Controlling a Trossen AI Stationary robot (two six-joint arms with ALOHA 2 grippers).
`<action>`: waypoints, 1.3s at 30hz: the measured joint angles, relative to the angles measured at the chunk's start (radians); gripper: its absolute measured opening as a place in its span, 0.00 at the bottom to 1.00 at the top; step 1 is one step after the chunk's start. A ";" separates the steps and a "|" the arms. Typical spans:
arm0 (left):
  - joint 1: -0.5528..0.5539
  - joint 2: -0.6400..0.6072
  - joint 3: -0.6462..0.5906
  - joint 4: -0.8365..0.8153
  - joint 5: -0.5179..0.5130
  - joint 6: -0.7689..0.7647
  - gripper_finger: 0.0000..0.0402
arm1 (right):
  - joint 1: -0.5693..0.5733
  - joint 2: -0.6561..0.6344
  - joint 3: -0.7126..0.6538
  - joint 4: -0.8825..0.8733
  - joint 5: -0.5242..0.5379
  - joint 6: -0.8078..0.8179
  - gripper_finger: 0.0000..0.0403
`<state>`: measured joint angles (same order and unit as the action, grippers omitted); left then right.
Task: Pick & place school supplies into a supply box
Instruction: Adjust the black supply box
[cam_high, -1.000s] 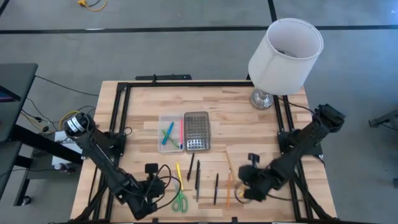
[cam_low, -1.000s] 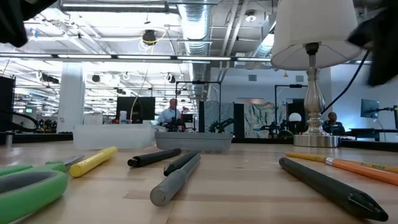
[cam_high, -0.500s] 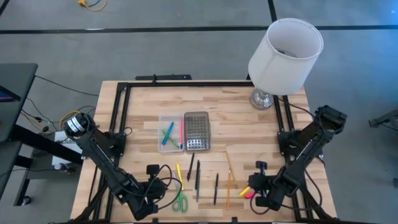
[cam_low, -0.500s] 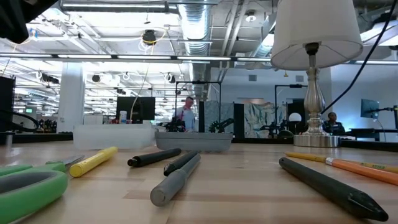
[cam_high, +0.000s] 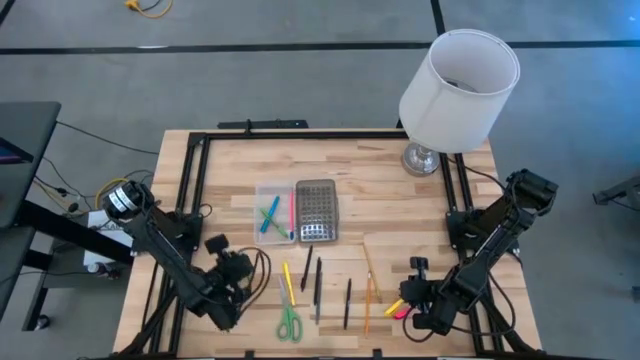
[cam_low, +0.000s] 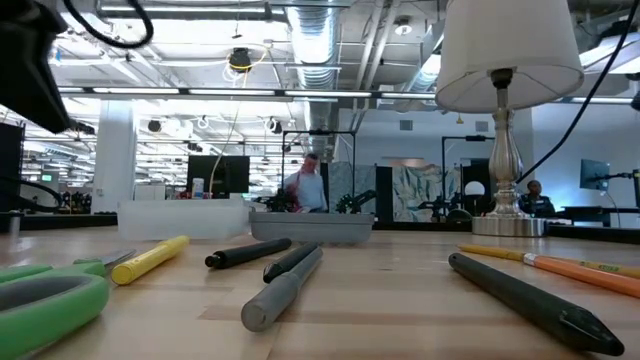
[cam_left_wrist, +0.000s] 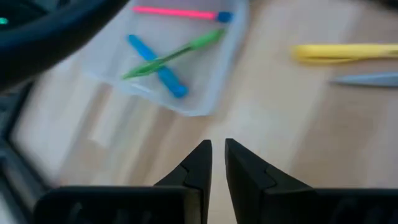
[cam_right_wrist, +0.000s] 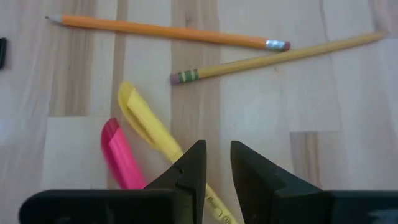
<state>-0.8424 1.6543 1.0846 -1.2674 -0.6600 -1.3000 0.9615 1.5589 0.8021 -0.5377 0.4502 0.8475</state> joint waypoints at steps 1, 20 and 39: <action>0.015 0.000 -0.017 -0.003 -0.001 0.003 0.09 | 0.000 0.000 0.000 0.001 0.007 -0.003 0.17; 0.360 0.000 -0.328 0.423 0.054 0.430 0.00 | 0.007 0.000 0.000 0.025 0.051 -0.018 0.17; 0.601 0.000 -0.339 1.154 0.189 1.061 0.00 | 0.007 0.000 0.000 0.024 0.052 0.006 0.17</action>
<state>-0.2412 1.6539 0.7456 -0.1133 -0.4706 -0.2393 0.9684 1.5589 0.8024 -0.5140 0.5026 0.8537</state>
